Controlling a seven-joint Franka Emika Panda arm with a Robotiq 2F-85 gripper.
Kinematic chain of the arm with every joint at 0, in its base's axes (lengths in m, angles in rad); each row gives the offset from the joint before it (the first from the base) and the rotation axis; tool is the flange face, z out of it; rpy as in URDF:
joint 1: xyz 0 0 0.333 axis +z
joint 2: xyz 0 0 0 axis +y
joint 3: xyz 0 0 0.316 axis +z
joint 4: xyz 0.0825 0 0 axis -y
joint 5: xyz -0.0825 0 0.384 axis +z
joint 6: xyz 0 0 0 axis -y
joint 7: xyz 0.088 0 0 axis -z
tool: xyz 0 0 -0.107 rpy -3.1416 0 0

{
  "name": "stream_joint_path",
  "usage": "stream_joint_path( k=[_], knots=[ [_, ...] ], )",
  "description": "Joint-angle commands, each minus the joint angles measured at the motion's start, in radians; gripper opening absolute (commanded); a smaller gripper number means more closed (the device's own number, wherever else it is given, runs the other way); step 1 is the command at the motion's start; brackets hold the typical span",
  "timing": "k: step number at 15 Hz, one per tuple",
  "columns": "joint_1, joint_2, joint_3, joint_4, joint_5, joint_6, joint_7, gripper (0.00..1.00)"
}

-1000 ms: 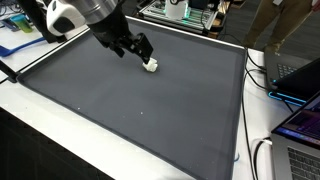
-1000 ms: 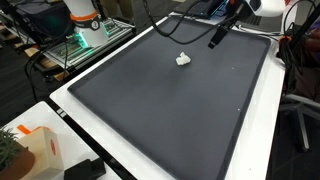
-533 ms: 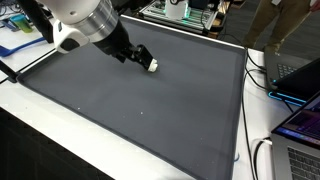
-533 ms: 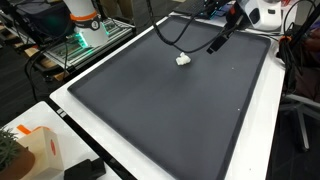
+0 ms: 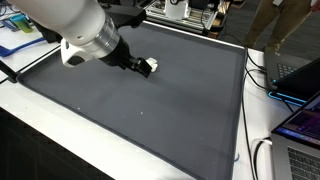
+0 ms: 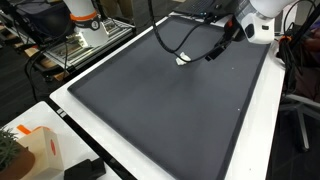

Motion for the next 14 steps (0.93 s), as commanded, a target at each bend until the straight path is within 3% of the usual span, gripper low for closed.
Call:
stream_joint_path(
  k=[1,14],
  knots=[
    [0.004,0.047,-0.008,0.065,-0.012,-0.042,0.032,1.0],
    [0.02,0.056,-0.016,0.099,-0.011,-0.236,0.096,1.0]
  ],
)
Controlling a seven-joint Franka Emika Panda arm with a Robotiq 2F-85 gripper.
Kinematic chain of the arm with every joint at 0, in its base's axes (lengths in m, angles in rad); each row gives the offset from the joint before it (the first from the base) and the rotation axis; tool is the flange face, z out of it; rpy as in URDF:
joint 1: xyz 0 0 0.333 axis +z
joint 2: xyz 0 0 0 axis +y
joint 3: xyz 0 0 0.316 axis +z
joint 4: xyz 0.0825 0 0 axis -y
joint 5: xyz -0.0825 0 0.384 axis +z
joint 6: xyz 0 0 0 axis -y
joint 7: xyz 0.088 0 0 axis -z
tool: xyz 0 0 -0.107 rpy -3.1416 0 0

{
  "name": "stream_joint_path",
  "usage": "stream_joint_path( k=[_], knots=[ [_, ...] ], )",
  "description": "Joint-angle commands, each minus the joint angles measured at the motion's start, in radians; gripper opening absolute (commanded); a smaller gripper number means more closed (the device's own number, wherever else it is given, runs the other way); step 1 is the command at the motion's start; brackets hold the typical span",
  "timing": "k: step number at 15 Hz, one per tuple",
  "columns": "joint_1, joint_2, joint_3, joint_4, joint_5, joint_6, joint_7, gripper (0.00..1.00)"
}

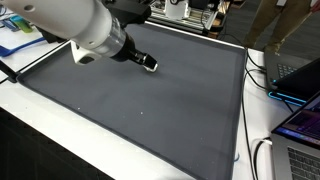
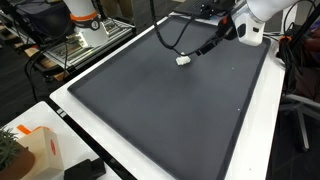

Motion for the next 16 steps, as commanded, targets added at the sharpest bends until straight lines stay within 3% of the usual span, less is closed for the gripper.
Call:
stream_joint_path(
  k=[1,6,8,12,16],
  knots=[
    [0.008,0.029,-0.005,0.048,-0.011,-0.057,0.024,1.0],
    [0.007,0.065,-0.007,0.08,-0.009,-0.081,0.032,1.0],
    [0.008,0.036,-0.013,0.048,-0.011,-0.03,0.035,1.0],
    [0.019,-0.173,-0.011,-0.19,-0.012,0.189,-0.001,1.0],
    [0.024,-0.299,0.001,-0.338,0.005,0.255,-0.009,1.0]
  ],
)
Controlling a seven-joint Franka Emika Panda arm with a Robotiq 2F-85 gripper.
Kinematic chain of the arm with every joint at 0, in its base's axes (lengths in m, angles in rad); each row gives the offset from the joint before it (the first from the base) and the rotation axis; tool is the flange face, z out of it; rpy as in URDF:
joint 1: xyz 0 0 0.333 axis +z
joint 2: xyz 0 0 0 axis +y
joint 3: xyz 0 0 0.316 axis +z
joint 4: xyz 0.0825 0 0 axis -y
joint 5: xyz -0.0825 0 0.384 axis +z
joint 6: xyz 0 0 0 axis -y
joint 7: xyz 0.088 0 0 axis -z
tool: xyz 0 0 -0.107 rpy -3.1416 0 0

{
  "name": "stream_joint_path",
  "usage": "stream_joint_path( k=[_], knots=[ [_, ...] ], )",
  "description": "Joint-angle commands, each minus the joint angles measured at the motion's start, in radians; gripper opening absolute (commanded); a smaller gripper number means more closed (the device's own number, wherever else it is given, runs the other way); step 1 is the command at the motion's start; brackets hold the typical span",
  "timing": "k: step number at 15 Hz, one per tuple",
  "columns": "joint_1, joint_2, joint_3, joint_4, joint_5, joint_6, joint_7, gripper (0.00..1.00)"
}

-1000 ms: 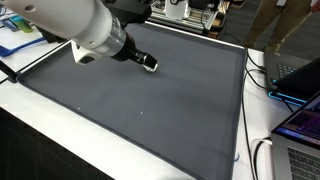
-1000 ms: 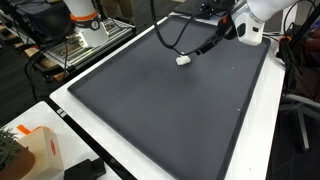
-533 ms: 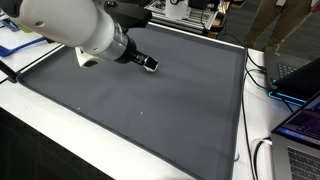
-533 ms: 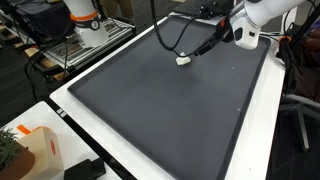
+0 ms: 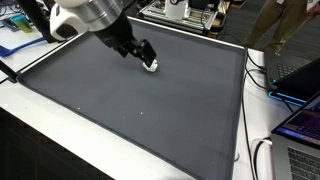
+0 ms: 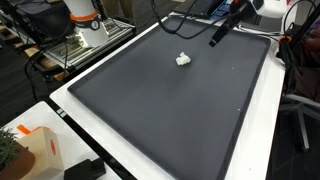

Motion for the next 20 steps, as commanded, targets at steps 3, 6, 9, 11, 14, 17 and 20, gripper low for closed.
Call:
stream_joint_path(
  k=[3,6,9,11,14,17,20],
  knots=[
    [-0.004,-0.231,0.024,-0.319,0.039,0.069,0.002,1.0],
    [-0.01,-0.322,0.041,-0.448,0.108,0.115,0.01,1.0],
    [0.0,-0.284,0.04,-0.386,0.112,0.125,0.001,1.0],
    [0.001,-0.333,0.048,-0.455,0.128,0.175,0.0,1.0],
    [0.0,-0.359,0.049,-0.489,0.132,0.188,0.0,1.0],
    [-0.001,-0.359,0.048,-0.492,0.132,0.191,-0.001,1.0],
    [-0.001,-0.359,0.048,-0.493,0.132,0.192,-0.001,1.0]
  ],
)
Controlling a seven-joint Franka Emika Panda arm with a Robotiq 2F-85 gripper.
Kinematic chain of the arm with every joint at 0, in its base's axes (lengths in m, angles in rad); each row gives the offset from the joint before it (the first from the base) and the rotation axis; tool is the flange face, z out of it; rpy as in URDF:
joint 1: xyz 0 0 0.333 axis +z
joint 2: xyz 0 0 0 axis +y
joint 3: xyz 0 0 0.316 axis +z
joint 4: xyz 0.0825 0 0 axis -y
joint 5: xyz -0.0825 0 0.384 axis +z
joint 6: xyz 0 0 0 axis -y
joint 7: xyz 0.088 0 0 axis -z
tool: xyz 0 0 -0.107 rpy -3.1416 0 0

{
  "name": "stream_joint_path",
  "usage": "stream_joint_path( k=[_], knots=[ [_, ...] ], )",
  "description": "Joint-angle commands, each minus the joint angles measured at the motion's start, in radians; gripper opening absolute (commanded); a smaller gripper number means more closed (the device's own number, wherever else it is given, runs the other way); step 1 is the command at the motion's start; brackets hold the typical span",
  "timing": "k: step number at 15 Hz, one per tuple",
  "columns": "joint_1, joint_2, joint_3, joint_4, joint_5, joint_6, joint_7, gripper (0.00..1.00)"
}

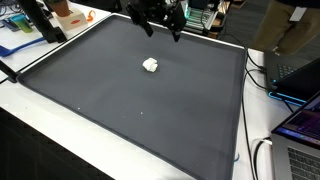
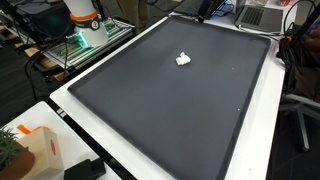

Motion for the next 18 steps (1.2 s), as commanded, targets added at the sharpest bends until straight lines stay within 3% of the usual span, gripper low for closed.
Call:
stream_joint_path(
  k=[1,4,12,18],
  knots=[
    [-0.002,0.001,0.003,0.002,-0.001,-0.002,0.001,1.0],
    [0.002,-0.028,-0.002,-0.054,-0.01,0.039,0.007,1.0],
    [0.036,-0.262,0.003,-0.464,-0.029,0.356,0.142,1.0],
    [0.019,-0.57,0.016,-0.764,-0.033,0.357,0.162,1.0]
  ],
)
